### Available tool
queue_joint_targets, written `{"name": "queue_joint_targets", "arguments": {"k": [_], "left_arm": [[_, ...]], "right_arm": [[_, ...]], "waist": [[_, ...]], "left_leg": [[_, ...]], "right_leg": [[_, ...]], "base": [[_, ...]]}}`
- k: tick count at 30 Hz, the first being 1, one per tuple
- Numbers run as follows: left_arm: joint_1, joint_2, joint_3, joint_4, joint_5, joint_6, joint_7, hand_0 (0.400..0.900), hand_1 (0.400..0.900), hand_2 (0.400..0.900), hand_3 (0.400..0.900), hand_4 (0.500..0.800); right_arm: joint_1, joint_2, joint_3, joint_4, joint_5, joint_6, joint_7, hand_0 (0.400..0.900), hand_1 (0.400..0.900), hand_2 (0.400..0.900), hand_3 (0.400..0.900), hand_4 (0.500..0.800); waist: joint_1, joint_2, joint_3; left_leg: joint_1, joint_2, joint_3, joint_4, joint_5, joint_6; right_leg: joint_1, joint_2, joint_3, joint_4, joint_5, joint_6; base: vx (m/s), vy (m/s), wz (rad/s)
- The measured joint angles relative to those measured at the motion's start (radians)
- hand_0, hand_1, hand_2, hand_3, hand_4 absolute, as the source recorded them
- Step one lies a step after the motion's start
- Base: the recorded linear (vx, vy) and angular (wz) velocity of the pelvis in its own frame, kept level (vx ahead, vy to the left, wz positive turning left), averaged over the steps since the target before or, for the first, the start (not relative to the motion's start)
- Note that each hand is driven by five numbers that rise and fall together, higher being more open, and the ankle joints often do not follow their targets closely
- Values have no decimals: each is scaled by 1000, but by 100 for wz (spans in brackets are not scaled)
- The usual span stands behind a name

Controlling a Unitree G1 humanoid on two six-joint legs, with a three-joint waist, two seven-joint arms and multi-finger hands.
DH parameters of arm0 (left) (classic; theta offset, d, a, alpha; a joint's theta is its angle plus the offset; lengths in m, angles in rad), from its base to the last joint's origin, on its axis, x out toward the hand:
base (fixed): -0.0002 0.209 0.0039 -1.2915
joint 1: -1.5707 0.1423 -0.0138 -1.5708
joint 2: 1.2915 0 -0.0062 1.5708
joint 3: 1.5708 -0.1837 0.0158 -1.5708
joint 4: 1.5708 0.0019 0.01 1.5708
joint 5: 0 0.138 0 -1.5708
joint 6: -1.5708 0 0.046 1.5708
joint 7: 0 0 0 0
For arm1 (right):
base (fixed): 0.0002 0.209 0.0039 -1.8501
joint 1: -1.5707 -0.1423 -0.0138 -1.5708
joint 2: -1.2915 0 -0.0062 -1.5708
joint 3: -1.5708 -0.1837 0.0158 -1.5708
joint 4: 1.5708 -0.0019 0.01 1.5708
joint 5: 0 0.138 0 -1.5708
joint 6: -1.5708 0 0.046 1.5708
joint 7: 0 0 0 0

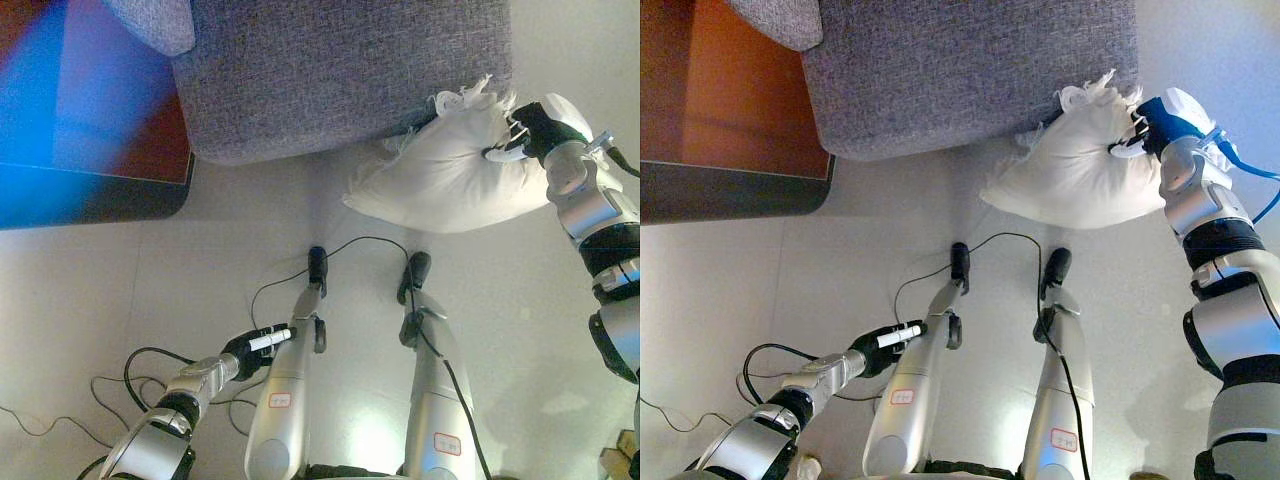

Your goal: Pick up the pillow and put it on the sofa.

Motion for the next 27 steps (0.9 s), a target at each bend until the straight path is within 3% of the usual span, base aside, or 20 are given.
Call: {"name": "queue_joint_targets", "arguments": {"k": [8, 18, 27], "left_arm": [[9, 0, 0, -4, 4, -1, 1, 900, 900, 900, 900, 800], [85, 17, 7, -5, 39, 5, -1, 900, 900, 900, 900, 800], [150, 16, 41, -6, 88, 63, -39, 900, 900, 900, 900, 800]], "right_arm": [[16, 0, 13, 2, 30, -17, 28, 400, 400, 400, 400, 500], [98, -1, 21, 0, 24, -107, 120, 400, 400, 400, 400, 500], [179, -47, 22, -123, -8, -156, 263, 400, 400, 400, 400, 500]], "waist": [[19, 0, 0], [16, -4, 2], [4, -37, 1]], "left_leg": [[32, -1, -4, -1, 0, -1], [224, 13, -5, -80, 2, 1], [468, 24, 2, -190, 1, 7]], "right_leg": [[38, 0, -6, -10, 4, -5], [244, 29, -23, -114, 19, 17], [513, 57, -43, -277, 54, 36]], "base": [[-10, 5, -4], [-4, -20, -5], [62, 4, -2]]}}
